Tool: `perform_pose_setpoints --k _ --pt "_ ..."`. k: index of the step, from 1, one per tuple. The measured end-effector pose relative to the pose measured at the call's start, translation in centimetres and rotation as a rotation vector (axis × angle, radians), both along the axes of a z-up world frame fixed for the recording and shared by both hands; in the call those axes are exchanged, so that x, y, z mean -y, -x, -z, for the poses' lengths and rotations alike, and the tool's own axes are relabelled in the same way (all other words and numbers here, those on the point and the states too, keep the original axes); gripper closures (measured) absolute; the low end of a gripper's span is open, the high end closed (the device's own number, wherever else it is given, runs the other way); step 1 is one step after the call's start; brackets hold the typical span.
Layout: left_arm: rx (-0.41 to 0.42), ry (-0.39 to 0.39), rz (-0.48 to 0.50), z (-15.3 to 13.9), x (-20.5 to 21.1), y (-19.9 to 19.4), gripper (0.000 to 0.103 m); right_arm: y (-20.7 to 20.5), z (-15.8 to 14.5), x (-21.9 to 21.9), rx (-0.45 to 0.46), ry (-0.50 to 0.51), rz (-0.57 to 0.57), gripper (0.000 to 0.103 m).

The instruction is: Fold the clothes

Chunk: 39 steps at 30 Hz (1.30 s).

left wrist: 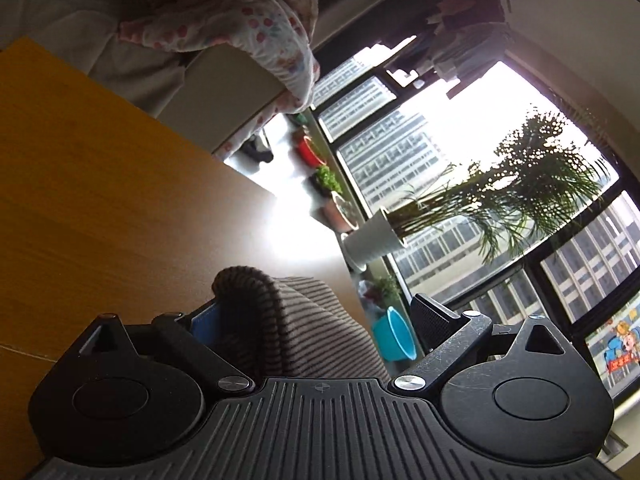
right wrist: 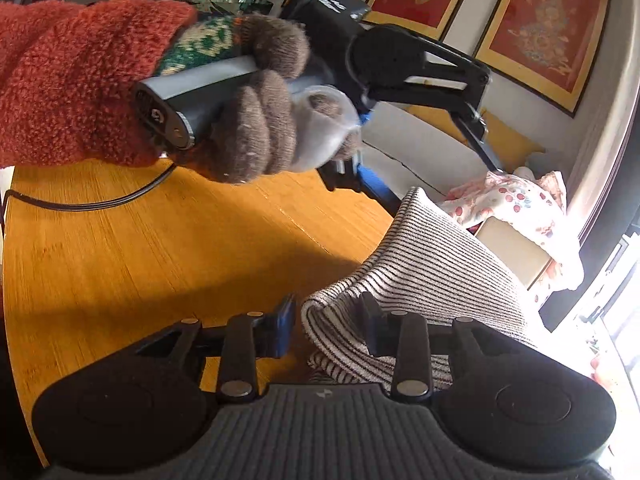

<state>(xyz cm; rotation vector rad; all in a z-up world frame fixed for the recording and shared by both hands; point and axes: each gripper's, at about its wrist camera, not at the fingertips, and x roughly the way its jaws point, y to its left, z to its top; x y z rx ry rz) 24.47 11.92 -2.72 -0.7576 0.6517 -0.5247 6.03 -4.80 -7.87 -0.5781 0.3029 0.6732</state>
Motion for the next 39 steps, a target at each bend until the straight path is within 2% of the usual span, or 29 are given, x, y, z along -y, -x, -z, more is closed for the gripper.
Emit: perform_pose_setpoints --k 3,5,7,9,12,14,15,17,19,20,21,24,28,31,36,39 --pt "0.104 0.022 -0.044 -2.2 -1.2 2.0 0.005 0.1 -0.1 0.0 -0.010 -0.007 -0.003 0.067" --pt "0.167 0.053 -0.003 -3.7 -0.6 2.4 0.005 0.1 -0.1 0.0 -0.019 -0.011 -0.006 0.064" --pt "0.188 0.063 0.063 -4.4 1.5 1.9 0.005 0.1 -0.1 -0.1 -0.031 -0.021 -0.005 0.062" --pt "0.152 0.042 0.114 -3.6 3.8 0.6 0.005 0.0 -0.4 0.3 -0.050 -0.039 -0.004 0.060" --pt "0.016 -0.045 0.099 -0.1 5.6 -1.6 0.008 0.3 -1.0 1.0 -0.064 -0.062 -0.014 0.060" --pt "-0.018 -0.088 0.072 1.6 5.5 -1.8 0.015 0.7 -1.8 2.0 -0.067 -0.069 -0.027 0.060" --pt "-0.003 -0.100 0.064 1.9 5.3 -1.5 0.016 1.1 -2.6 2.8 -0.064 -0.078 -0.033 0.060" --pt "0.022 -0.121 0.054 2.2 5.0 -0.9 0.016 1.3 -4.2 4.4 -0.055 -0.105 -0.012 0.047" --pt "0.025 -0.137 0.054 2.3 4.9 -0.7 0.016 0.5 -5.7 6.0 -0.046 -0.163 0.044 0.006" --pt "0.023 -0.139 0.052 2.4 4.9 -0.7 0.016 0.0 -6.4 6.9 -0.045 -0.201 0.097 0.000" --pt "0.020 -0.141 0.050 2.6 4.8 -0.6 0.016 -0.4 -7.0 7.7 -0.045 -0.239 0.152 0.000" --pt "0.013 -0.151 0.045 3.0 4.8 -0.5 0.016 -4.3 -6.5 9.1 -0.120 -0.297 0.296 0.000" --pt "0.009 -0.159 0.049 3.1 4.6 -0.4 0.016 -8.6 -4.1 9.2 -0.225 -0.238 0.385 0.000" --pt "0.007 -0.153 0.057 3.2 4.5 -0.6 0.016 -7.6 -3.2 9.3 -0.222 -0.290 0.448 0.000" --pt "0.021 -0.193 0.064 3.1 5.3 -0.8 0.013 -6.7 -2.3 10.0 -0.418 -0.436 0.457 0.000" --pt "0.025 -0.228 0.047 2.2 5.5 -0.3 0.013 -6.1 -1.3 9.3 -0.400 -0.469 0.489 0.000"
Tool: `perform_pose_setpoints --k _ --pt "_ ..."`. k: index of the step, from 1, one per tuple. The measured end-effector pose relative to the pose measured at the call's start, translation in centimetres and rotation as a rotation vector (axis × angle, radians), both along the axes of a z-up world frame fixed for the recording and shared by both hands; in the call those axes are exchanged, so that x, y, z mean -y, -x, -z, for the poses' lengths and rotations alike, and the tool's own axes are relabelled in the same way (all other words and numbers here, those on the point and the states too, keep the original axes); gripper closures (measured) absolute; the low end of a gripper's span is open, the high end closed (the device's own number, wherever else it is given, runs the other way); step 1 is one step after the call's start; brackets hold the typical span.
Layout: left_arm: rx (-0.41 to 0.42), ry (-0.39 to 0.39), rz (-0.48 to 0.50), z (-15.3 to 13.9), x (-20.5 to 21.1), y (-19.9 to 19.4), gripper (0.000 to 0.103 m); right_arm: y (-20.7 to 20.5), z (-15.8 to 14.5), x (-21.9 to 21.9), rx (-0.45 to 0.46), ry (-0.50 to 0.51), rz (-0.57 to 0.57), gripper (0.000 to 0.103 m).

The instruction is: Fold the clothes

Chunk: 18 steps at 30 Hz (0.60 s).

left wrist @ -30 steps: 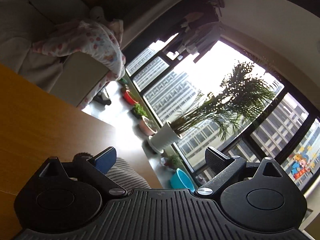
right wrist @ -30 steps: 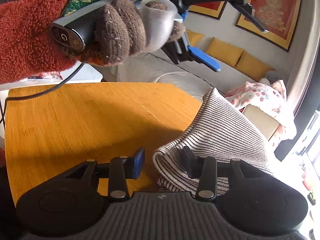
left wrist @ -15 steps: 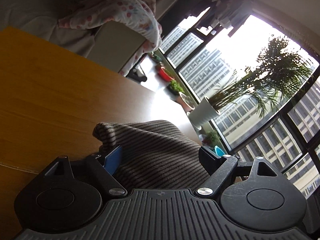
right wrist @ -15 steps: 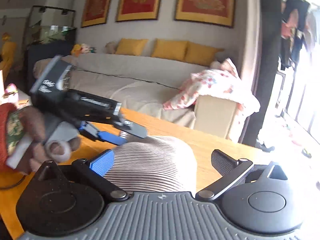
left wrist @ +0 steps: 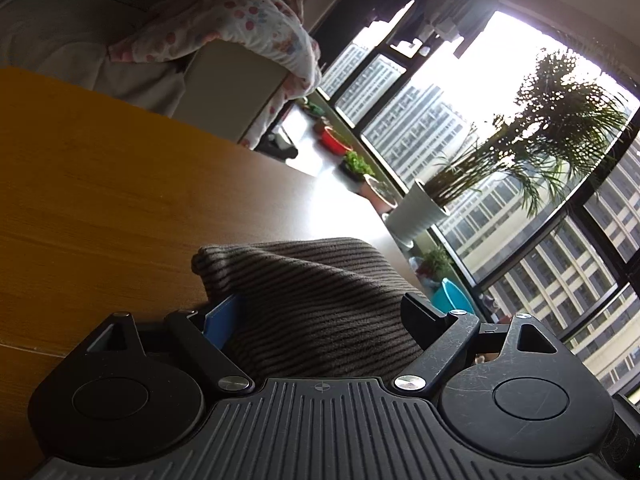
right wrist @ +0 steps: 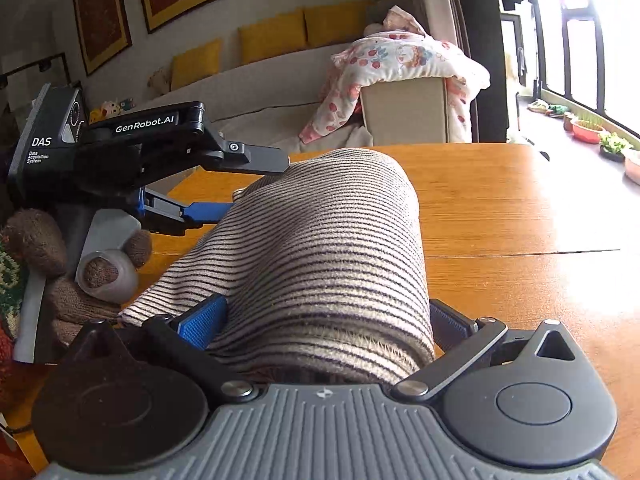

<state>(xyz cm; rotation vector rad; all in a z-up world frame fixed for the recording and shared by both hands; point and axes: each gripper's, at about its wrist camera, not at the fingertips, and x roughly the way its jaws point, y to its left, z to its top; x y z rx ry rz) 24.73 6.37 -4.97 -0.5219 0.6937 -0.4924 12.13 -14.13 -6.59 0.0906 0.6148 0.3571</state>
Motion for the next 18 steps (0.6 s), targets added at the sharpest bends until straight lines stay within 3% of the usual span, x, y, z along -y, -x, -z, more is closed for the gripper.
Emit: perform_pose_setpoints --k 5,9,12,14,18 --pt "0.017 -0.030 -0.043 -1.8 -0.9 3.7 0.008 1.1 0.0 -0.8 0.036 0.046 0.029 0.000" --pt "-0.049 -0.026 -0.042 -0.2 -1.1 5.6 0.010 1.3 -0.1 -0.9 0.038 0.047 0.031 0.000" --pt "-0.107 -0.058 -0.051 1.3 -0.9 5.9 0.019 1.7 -0.4 -0.9 0.048 0.054 0.030 0.000" --pt "-0.105 -0.057 -0.051 1.7 -1.0 6.1 0.017 2.1 -0.6 -0.7 0.056 0.054 0.025 0.000" --pt "-0.048 -0.149 -0.046 0.8 -0.2 6.7 0.017 3.1 -2.6 2.5 0.110 -0.083 0.020 0.001"
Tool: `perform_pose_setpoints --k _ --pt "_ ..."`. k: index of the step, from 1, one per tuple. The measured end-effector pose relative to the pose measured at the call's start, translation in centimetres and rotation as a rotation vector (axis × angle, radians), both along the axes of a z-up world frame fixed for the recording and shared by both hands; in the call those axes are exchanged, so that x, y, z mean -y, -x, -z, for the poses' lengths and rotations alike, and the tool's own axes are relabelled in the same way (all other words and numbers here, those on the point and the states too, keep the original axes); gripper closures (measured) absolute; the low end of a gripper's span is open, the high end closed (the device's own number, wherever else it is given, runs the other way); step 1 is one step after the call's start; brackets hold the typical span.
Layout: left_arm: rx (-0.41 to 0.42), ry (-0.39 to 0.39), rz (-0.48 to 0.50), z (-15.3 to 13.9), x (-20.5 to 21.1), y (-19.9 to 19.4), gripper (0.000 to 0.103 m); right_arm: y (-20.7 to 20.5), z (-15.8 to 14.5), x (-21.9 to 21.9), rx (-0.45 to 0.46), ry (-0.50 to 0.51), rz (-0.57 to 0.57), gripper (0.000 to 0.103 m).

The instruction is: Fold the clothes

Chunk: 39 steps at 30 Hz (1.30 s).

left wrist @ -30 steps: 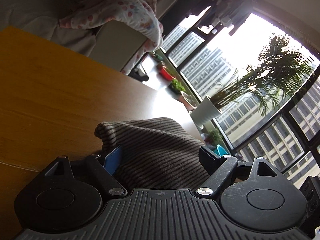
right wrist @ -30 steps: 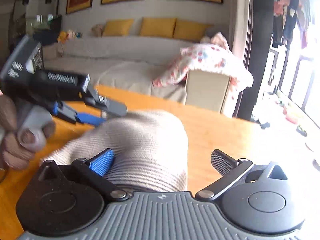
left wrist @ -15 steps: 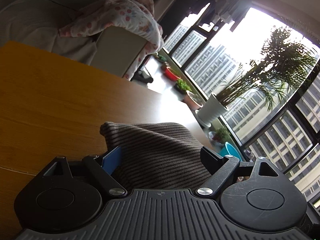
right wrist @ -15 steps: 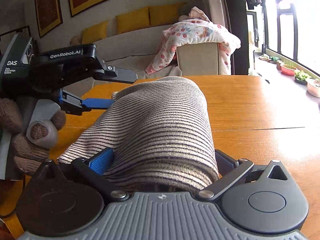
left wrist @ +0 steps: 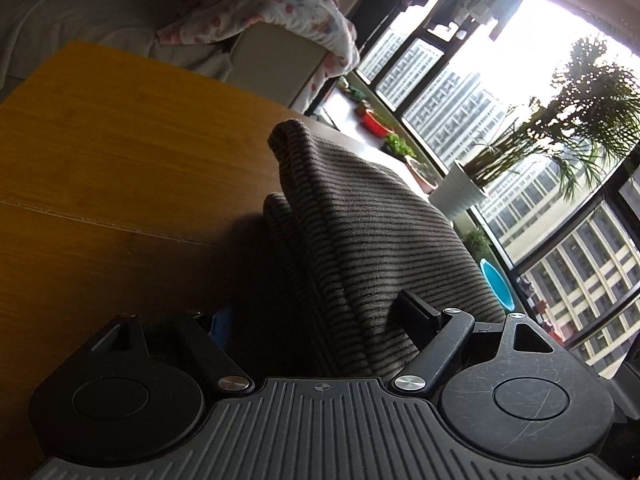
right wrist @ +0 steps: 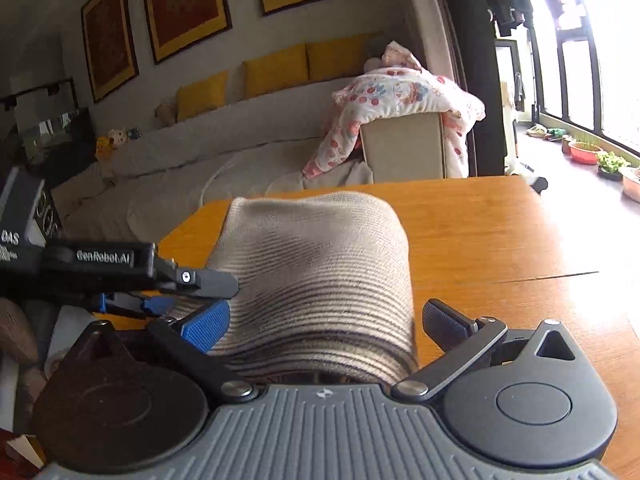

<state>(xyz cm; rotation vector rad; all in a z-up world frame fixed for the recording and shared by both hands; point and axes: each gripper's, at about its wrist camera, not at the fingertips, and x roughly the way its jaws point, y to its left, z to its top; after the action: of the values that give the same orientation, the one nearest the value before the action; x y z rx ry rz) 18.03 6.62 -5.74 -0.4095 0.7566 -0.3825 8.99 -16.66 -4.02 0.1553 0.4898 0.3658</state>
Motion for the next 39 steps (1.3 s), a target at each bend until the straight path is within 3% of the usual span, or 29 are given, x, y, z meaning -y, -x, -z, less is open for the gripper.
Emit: perform_pose_setpoints --k 3,4,9,15,18,21,25,28,34,39 --pt "0.031 -0.059 0.006 -0.6 0.8 0.5 0.017 -0.2 -0.8 2.0 0.006 -0.080 0.033 0.030" --pt "0.037 -0.069 0.006 -0.7 0.9 0.7 0.017 -0.5 -0.9 2.5 -0.005 -0.095 0.040 0.033" --pt "0.047 -0.081 0.009 -0.9 0.7 1.3 0.017 -2.4 1.3 1.8 -0.132 -0.120 0.006 0.033" --pt "0.054 -0.087 -0.008 -1.1 0.0 1.5 0.018 -0.5 1.3 -0.8 -0.122 -0.055 -0.057 0.036" --pt "0.052 -0.050 0.023 -1.3 0.3 2.0 0.026 -0.5 1.7 -0.7 -0.119 -0.017 -0.058 0.036" --pt "0.057 -0.005 0.073 -1.6 1.2 2.9 0.047 -0.6 1.9 -0.1 -0.108 -0.023 -0.048 0.035" --pt "0.147 -0.009 0.135 -3.0 2.8 5.0 0.052 -0.1 1.9 0.4 -0.051 -0.001 -0.011 0.025" --pt "0.152 0.000 0.165 -3.2 3.2 5.6 0.059 0.1 1.5 1.5 -0.037 -0.022 0.026 0.024" --pt "0.056 -0.021 0.178 -0.5 3.8 5.5 0.058 -0.9 -0.4 3.1 0.016 -0.038 0.085 0.024" --pt "0.075 -0.029 0.175 -0.9 3.0 5.8 0.056 -2.2 -0.1 1.4 0.007 0.061 0.065 0.024"
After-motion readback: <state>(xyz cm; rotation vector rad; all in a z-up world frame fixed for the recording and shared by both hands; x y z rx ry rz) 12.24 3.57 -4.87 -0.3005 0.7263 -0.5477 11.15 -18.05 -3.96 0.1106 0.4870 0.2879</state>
